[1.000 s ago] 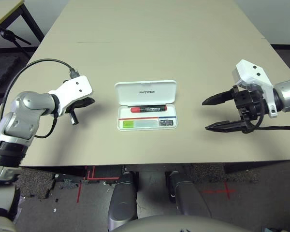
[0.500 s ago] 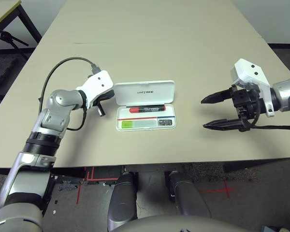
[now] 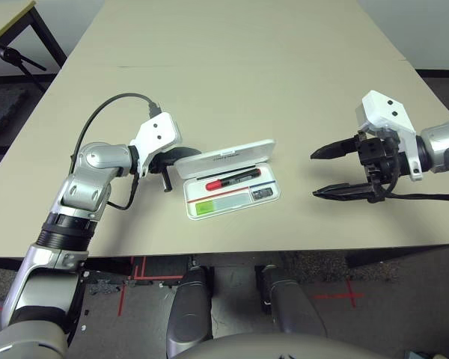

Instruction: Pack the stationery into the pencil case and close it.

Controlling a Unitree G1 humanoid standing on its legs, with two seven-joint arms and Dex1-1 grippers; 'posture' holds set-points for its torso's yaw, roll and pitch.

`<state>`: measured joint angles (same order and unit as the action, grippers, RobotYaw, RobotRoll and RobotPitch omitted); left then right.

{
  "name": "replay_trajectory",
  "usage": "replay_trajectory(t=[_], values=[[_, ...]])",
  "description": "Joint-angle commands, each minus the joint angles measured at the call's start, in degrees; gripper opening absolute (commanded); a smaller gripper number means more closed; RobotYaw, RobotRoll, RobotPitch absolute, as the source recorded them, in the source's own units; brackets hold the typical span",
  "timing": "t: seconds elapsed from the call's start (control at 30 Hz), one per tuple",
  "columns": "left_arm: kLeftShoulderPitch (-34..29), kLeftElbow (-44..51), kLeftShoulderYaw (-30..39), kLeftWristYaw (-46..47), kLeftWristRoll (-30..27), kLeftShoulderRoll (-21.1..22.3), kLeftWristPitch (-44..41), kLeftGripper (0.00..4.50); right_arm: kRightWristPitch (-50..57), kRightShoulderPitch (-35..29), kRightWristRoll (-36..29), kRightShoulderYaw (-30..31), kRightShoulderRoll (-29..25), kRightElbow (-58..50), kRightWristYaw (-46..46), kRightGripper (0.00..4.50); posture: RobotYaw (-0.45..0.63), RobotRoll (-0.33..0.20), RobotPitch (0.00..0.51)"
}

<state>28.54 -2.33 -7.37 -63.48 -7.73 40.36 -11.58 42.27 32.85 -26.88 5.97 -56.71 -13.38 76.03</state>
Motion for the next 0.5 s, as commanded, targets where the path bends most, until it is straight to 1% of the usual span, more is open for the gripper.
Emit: replay_trajectory(t=[0.03, 0.27, 0.5], values=[[-0.86, 2.25, -0.94, -0.94, -0.41, 0.40, -0.52, 0.02, -0.41, 0.36, 0.24, 1.00, 0.21, -0.30, -0.01, 4.50, -0.07, 0.000, 0.156], [-2.64, 7.07, -4.23, -0.85, -0.03, -1.29, -2.50, 0.02, -1.16, 0.62, 1.16, 1.82, 0.37, 0.33, 0.08, 4.50, -0.06, 0.000, 0.152], [-4.51, 8.90, -8.45, -0.84, 1.64, -2.07, -2.52, 0.02, -1.67, 0.66, 1.94, 2.37, 0.81, 0.68, 0.06, 4.50, -0.06, 0.000, 0.149]])
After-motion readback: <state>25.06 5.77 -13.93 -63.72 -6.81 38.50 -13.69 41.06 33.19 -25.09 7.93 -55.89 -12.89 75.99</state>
